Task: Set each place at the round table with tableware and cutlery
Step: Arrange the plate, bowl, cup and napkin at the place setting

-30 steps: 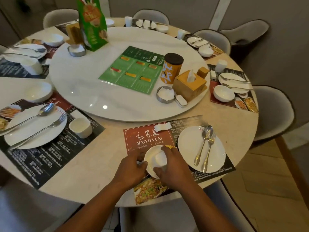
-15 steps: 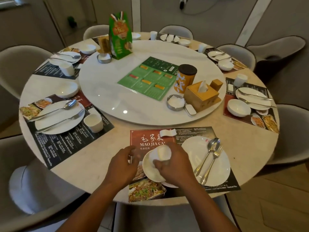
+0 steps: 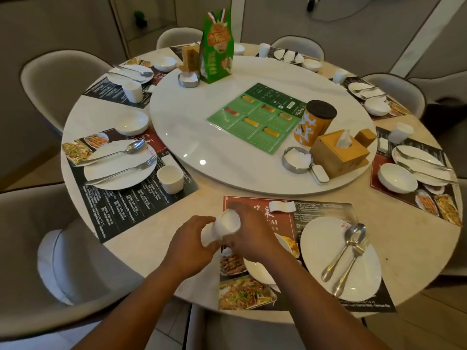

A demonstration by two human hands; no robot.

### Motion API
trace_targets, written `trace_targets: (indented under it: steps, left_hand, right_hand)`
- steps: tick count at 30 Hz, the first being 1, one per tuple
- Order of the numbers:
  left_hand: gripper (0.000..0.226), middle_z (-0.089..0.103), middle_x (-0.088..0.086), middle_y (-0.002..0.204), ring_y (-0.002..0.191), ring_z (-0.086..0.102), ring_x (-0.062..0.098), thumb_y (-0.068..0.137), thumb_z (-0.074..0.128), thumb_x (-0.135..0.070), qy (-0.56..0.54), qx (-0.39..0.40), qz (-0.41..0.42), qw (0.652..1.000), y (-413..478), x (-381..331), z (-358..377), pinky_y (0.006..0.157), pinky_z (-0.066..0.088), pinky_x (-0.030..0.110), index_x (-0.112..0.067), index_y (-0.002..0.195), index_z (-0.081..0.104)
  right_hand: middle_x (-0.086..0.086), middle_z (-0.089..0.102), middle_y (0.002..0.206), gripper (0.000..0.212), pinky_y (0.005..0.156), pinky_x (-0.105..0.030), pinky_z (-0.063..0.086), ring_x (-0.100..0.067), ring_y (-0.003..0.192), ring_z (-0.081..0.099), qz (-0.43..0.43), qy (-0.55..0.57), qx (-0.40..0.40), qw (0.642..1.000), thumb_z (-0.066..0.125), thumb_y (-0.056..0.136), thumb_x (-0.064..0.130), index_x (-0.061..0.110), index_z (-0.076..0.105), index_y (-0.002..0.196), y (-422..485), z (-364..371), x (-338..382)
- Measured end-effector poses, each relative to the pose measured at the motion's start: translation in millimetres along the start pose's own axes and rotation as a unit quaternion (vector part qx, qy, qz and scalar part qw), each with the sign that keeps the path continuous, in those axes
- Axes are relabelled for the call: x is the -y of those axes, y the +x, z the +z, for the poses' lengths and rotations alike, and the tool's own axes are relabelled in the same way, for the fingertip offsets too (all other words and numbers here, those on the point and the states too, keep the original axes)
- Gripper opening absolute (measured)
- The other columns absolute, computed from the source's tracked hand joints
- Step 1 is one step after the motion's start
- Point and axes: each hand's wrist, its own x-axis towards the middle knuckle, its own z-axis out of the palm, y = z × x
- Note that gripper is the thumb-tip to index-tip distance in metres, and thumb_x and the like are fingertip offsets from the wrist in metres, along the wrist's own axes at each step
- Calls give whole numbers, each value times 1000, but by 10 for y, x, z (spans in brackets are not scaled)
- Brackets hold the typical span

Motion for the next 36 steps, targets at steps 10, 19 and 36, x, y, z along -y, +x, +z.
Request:
trace_targets:
  steps: [10, 19, 36]
  left_hand:
    - [52, 66, -11, 117, 105, 59, 10, 71, 78, -52, 6, 0, -18, 1000, -139, 252, 164, 85, 49, 27, -34, 117, 63]
    - [54, 66, -11, 118, 104, 60, 10, 72, 76, -55, 9, 14, -28, 999, -192, 240, 250, 87, 51, 29, -33, 119, 62]
    - [83, 47, -21, 136, 120, 47, 0, 65, 68, -70, -24, 60, 71, 995, -87, -98, 172, 101, 43, 26, -40, 137, 38]
  right_hand:
    - [6, 47, 144, 81, 104, -39, 44, -21, 127, 47, -19, -79, 67, 994, 82, 74, 26, 35, 41, 143, -84, 251, -39]
    - [7, 46, 147, 82, 106, -39, 42, -20, 129, 45, -16, -88, 66, 994, 83, 74, 26, 34, 41, 145, -143, 275, -130]
    - [3, 10, 157, 126, 117, -46, 27, -25, 144, 18, 16, -205, 25, 978, 80, 53, 67, 38, 6, 150, -600, -43, -793]
